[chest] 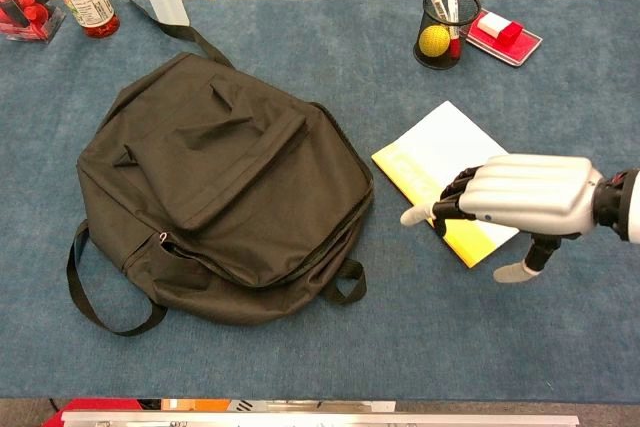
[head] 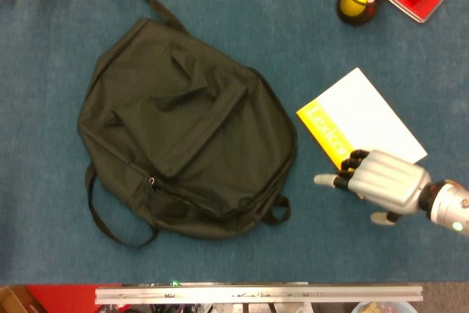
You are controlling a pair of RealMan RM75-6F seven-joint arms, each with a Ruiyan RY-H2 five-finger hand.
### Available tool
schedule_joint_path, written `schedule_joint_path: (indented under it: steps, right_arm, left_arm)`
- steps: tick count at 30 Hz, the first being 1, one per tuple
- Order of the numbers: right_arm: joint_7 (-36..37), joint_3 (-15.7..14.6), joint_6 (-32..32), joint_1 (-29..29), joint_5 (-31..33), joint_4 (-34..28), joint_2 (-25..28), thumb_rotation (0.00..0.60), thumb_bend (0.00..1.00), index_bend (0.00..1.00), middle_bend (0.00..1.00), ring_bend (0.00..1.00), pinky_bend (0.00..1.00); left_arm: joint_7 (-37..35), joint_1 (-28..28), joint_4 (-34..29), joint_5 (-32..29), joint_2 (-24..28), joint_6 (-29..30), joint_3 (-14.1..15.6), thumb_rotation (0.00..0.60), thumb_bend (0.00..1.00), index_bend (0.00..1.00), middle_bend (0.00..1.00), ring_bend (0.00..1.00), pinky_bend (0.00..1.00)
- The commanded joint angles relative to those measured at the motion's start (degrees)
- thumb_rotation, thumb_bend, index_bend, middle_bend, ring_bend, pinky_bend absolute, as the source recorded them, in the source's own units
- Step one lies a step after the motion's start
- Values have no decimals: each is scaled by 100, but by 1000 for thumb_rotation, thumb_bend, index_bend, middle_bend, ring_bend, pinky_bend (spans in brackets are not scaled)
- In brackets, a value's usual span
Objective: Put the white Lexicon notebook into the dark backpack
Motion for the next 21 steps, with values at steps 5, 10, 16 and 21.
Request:
schedule_joint_path:
  steps: [5,10,16,21]
  right_arm:
    - [-154,-145,-89,-135,-38,344,-368,600,166,134,348,231,220]
    - [-328,-170,-68,-202,-39,479,-505,600,165,134,348,230,219]
    - [-454,-179,-97,-255,63,623,-595,600,166,134,349,231,220]
    - [-658,-198,-76,-326,152,743,-573,600,166,134,352,231,220]
  left_arm:
    - [-71,17,68,-10,-12,1,4,600,272,227,285,267,285]
    - [-104,27,97,0,-25,7,8,600,272,227,285,267,285]
    - [-151,37,145,-4,-43,2,12,600,272,227,286,267,285]
    - [-185,39,182,18,-58,4,18,600,272,227,286,267,285]
